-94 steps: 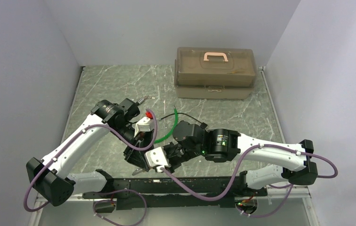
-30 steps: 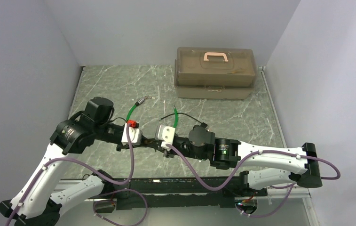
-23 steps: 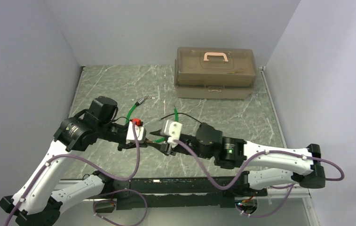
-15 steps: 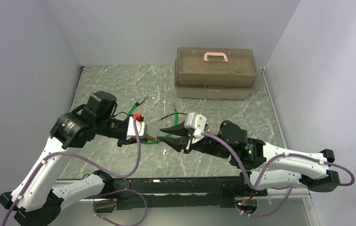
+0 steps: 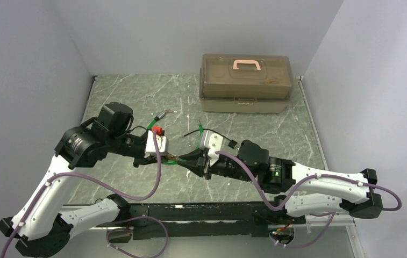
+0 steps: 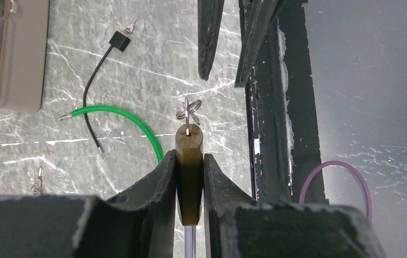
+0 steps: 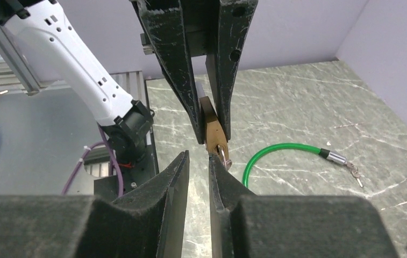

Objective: Unlock with the key
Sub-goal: Unlock the lock.

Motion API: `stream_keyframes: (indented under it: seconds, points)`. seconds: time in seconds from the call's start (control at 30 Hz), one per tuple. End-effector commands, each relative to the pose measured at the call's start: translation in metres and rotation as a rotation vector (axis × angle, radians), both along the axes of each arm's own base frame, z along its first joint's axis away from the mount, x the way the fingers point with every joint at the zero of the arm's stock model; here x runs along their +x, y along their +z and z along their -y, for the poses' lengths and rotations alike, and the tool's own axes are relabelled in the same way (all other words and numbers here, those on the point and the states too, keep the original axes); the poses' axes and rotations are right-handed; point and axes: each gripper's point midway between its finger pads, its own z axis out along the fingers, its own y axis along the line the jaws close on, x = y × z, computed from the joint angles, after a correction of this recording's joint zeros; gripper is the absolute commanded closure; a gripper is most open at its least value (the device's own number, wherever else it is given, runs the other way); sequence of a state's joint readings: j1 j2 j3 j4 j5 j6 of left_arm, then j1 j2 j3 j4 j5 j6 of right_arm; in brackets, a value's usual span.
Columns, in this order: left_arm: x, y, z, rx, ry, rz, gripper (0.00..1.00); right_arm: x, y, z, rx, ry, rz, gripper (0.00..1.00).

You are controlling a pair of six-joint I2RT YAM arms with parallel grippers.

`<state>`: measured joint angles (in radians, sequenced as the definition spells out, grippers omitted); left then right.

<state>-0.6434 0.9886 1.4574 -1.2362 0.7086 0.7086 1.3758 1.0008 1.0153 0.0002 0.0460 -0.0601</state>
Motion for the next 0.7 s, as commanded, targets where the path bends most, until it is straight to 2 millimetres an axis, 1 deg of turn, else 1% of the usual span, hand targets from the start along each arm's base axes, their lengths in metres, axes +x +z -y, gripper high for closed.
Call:
stream_keyframes:
  seconds: [0.0, 0.13, 0.33, 0.4, 0.43, 0.5, 0.53, 0.67]
  points:
    - [-0.003, 0.025, 0.005, -0.076, -0.015, 0.046, 1.00, 0.005, 0.012, -0.004, 0.025, -0.006, -0.005, 0.79]
    - [-0.006, 0.028, 0.005, -0.087, -0.021, 0.045, 1.00, 0.011, 0.007, -0.007, 0.010, -0.011, -0.014, 0.80]
    - [-0.009, 0.028, 0.006, -0.096, -0.035, 0.033, 1.00, 0.019, 0.011, -0.006, 0.017, -0.027, -0.018, 0.79]
    - [-0.010, 0.028, 0.007, -0.099, -0.040, 0.029, 1.00, 0.016, 0.011, -0.007, 0.017, -0.004, -0.019, 0.78]
    - [-0.011, 0.028, 0.007, -0.101, -0.042, 0.030, 1.00, 0.017, 0.011, -0.007, 0.015, -0.005, -0.015, 0.76]
    - [-0.011, 0.028, 0.007, -0.101, -0.045, 0.027, 1.00, 0.017, 0.014, -0.006, 0.019, -0.006, -0.006, 0.65]
    - [-0.011, 0.028, 0.007, -0.101, -0.042, 0.026, 1.00, 0.018, 0.013, -0.004, 0.013, -0.013, -0.006, 0.63]
    - [-0.011, 0.027, 0.008, -0.103, -0.042, 0.021, 1.00, 0.020, 0.015, 0.002, 0.006, -0.027, 0.000, 0.62]
